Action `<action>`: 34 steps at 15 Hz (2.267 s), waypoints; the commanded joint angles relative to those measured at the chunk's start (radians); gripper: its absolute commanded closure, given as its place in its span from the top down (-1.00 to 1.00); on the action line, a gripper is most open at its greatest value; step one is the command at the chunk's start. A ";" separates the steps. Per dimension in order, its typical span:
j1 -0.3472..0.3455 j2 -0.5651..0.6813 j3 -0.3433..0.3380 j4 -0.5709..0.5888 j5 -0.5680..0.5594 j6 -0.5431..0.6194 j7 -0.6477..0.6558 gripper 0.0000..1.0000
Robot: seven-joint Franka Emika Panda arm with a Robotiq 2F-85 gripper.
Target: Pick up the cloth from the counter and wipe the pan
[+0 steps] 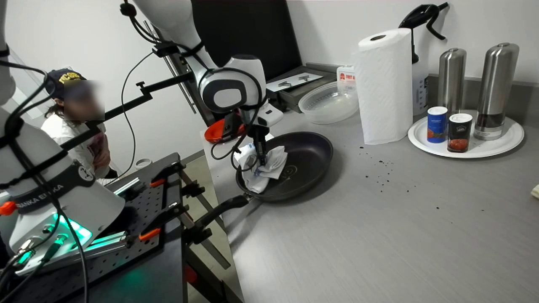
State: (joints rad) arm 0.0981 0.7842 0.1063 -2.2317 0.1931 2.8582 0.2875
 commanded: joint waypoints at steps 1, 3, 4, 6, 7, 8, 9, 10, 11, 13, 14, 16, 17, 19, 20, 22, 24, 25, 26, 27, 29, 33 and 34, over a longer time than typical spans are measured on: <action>0.064 0.036 -0.090 0.010 -0.038 0.017 -0.008 -0.98; 0.094 0.037 -0.137 0.007 -0.062 0.021 -0.004 -0.98; 0.114 0.038 -0.167 0.006 -0.080 0.024 -0.001 -0.98; 0.151 0.045 -0.236 0.012 -0.124 0.023 0.007 -0.98; 0.162 0.050 -0.266 0.014 -0.143 0.023 0.010 -0.98; 0.177 0.056 -0.300 0.017 -0.163 0.025 0.014 -0.98; 0.184 0.063 -0.332 0.020 -0.181 0.025 0.018 -0.98; 0.191 0.071 -0.362 0.023 -0.197 0.026 0.023 -0.98; 0.199 0.080 -0.393 0.028 -0.212 0.027 0.028 -0.98; 0.211 0.096 -0.438 0.036 -0.234 0.033 0.035 -0.98; 0.217 0.102 -0.457 0.039 -0.243 0.035 0.039 -0.98; 0.241 0.113 -0.491 0.045 -0.256 0.040 0.048 -0.98; 0.256 0.116 -0.507 0.045 -0.262 0.041 0.053 -0.98; 0.289 0.119 -0.541 0.047 -0.273 0.045 0.062 -0.98; 0.301 0.114 -0.551 0.046 -0.274 0.047 0.064 -0.98; 0.311 0.091 -0.553 0.041 -0.266 0.040 0.060 -0.98; 0.328 0.066 -0.552 0.035 -0.262 0.037 0.065 -0.98; 0.340 0.050 -0.561 0.030 -0.265 0.036 0.067 -0.98; 0.356 0.034 -0.580 0.025 -0.271 0.037 0.072 -0.98; 0.371 0.022 -0.599 0.022 -0.276 0.039 0.077 -0.98; 0.414 -0.006 -0.665 0.010 -0.294 0.047 0.089 -0.98; 0.491 -0.053 -0.855 -0.006 -0.358 0.071 0.105 -0.98; 0.501 -0.062 -0.898 -0.009 -0.365 0.078 0.103 -0.98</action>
State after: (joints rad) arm 0.5457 0.7697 -0.6703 -2.1988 -0.1154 2.9030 0.3566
